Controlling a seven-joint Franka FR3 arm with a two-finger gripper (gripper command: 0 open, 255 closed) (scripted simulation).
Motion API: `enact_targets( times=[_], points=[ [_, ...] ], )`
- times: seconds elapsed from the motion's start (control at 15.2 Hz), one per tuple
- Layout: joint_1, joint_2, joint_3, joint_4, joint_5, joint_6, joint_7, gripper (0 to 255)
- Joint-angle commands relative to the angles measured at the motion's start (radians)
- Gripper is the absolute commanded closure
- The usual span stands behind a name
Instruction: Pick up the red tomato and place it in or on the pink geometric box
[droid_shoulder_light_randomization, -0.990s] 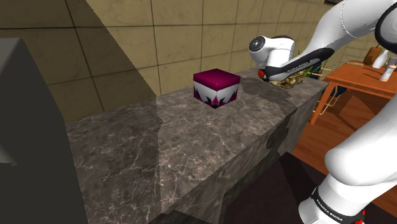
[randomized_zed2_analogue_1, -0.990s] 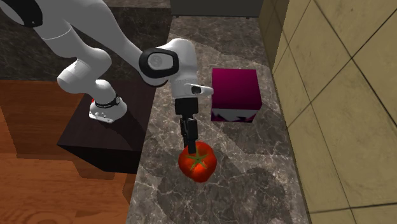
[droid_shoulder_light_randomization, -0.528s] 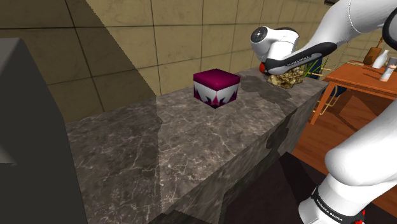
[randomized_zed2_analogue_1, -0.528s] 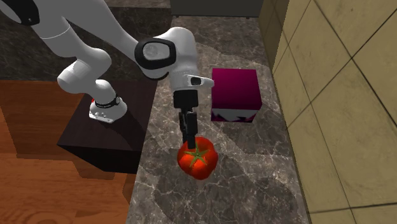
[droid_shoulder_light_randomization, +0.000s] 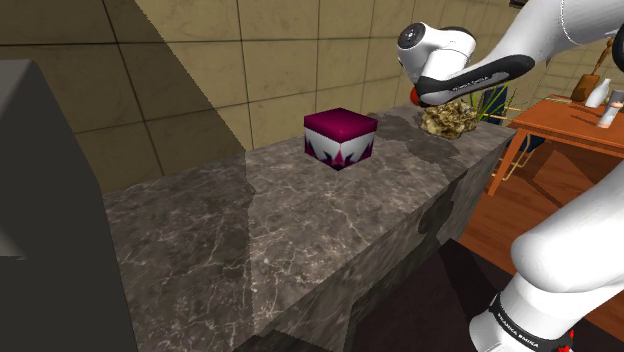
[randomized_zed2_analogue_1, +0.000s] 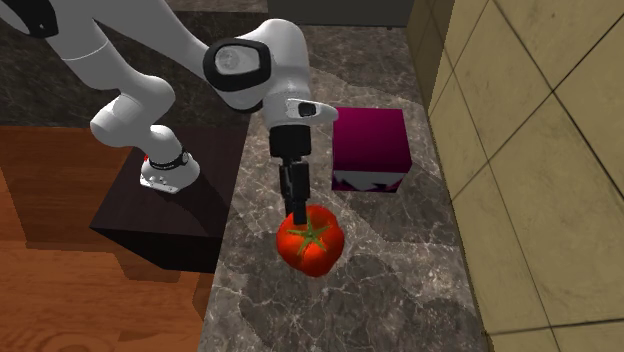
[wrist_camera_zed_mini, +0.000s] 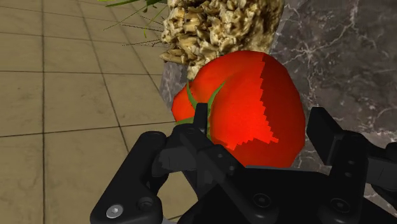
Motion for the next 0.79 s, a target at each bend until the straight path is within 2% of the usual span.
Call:
enact_targets(
  times=[0.0, 0.53, 0.73],
  points=[
    [0.002, -0.005, 0.0, 0.018, 0.015, -0.013, -0.024, 255],
    [0.009, -0.02, 0.001, 0.092, 0.068, -0.064, -0.113, 255],
    [0.044, -0.009, 0.051, 0.116, 0.077, -0.138, -0.077, 255]
  ],
)
